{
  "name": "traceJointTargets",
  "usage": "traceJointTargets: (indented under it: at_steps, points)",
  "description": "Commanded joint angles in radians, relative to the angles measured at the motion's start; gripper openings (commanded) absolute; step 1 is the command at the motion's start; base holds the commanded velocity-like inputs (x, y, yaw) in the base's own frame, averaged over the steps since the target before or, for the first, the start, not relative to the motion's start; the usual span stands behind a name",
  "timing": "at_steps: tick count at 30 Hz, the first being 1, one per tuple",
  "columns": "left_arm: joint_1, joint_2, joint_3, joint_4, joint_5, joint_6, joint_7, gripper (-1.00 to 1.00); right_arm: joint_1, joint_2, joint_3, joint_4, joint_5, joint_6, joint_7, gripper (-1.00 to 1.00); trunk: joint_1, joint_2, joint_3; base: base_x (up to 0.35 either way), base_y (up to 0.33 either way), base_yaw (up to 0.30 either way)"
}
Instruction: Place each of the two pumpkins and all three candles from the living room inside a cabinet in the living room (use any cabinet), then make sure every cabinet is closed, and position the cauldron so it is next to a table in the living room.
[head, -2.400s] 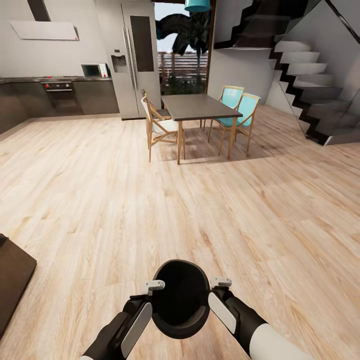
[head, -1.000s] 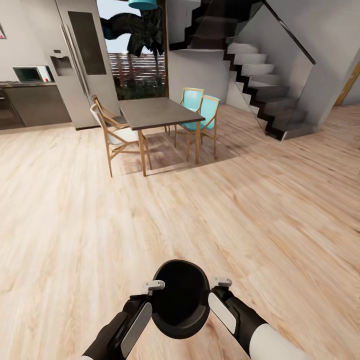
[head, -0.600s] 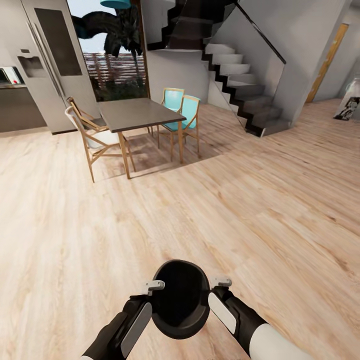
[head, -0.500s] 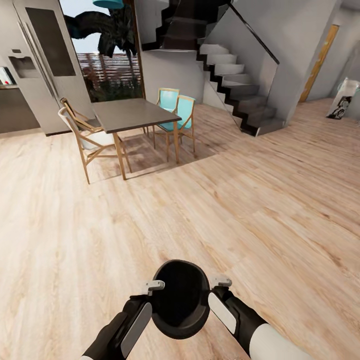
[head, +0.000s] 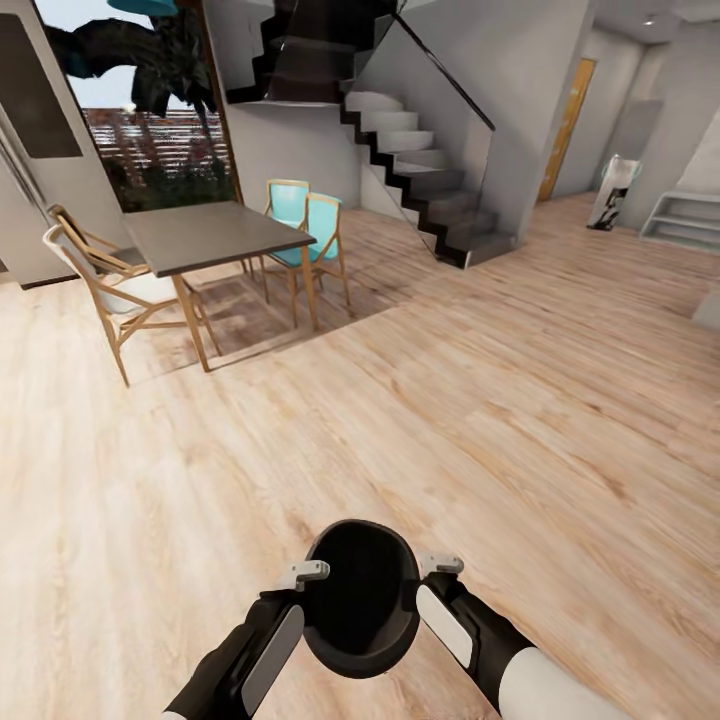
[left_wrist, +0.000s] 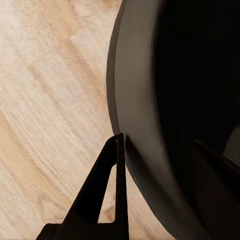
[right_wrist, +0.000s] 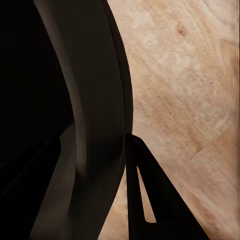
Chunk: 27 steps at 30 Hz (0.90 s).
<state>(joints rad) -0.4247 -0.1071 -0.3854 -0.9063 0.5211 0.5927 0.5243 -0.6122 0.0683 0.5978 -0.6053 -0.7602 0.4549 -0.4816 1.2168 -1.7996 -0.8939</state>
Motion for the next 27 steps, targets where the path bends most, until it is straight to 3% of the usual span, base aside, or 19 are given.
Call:
traceJointTargets:
  at_steps: [1,27]
  points:
    - [0.0,0.0,-0.006,-0.033,0.039,-0.011,-0.001,-1.0,-0.001,-0.001,0.005,-0.001,-0.013,0.002,-0.008,-1.0,0.0,0.0,0.0,0.0,0.0,-0.277]
    - [0.0,0.003,-0.006,-0.034,0.04,-0.011,-0.001,-1.0,-0.001,-0.001,0.005,-0.001,-0.014,0.002,-0.008,-1.0,0.0,0.0,0.01,0.022,0.0,-0.277]
